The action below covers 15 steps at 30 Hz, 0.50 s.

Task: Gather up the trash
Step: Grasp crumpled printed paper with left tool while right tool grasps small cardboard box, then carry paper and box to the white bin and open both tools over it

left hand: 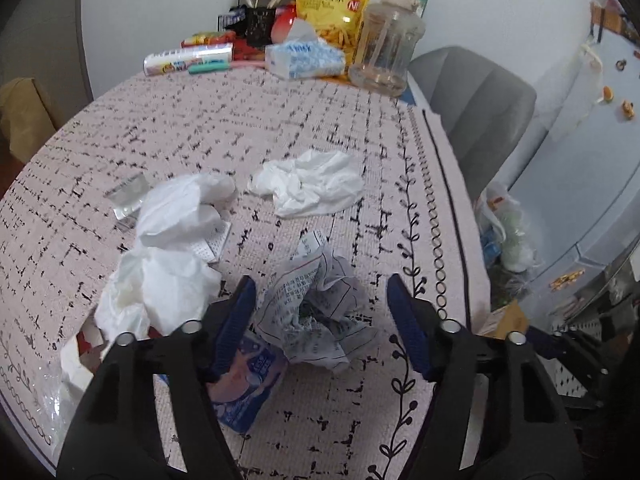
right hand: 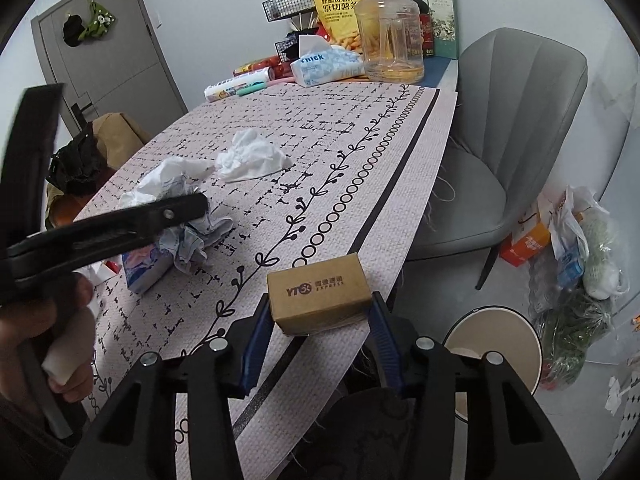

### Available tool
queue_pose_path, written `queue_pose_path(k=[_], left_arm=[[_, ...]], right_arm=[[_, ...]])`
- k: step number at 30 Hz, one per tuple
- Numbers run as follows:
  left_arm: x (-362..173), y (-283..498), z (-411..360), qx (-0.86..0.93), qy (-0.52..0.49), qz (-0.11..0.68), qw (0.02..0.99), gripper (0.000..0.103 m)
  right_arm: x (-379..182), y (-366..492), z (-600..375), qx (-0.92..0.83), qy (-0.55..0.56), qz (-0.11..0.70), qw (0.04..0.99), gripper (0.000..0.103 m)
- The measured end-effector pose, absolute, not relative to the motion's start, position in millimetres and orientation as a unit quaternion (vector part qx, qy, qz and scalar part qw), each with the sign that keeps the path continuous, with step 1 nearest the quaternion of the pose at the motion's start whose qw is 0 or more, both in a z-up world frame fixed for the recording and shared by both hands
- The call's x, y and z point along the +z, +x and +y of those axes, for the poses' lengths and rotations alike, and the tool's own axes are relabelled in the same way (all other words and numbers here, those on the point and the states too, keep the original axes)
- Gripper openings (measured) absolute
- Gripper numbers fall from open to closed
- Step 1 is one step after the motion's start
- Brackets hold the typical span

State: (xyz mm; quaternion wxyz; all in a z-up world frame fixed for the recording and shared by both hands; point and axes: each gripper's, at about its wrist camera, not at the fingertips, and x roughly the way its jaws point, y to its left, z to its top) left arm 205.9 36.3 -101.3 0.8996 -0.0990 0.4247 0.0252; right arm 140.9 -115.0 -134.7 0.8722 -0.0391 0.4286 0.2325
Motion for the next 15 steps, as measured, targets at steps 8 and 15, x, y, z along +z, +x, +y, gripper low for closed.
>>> queue_pose_path(k=[8, 15], left_arm=[[-86, 200, 27, 0.018, -0.104, 0.41, 0.906, 0.017], [-63, 191, 8, -0.007, -0.108, 0.386, 0.916, 0.017]], right_arm=[[-120, 140, -128, 0.222, -0.042, 0.416, 0.881, 0.047], [-104, 135, -150, 0.206, -0.032, 0.397, 0.894, 0.047]])
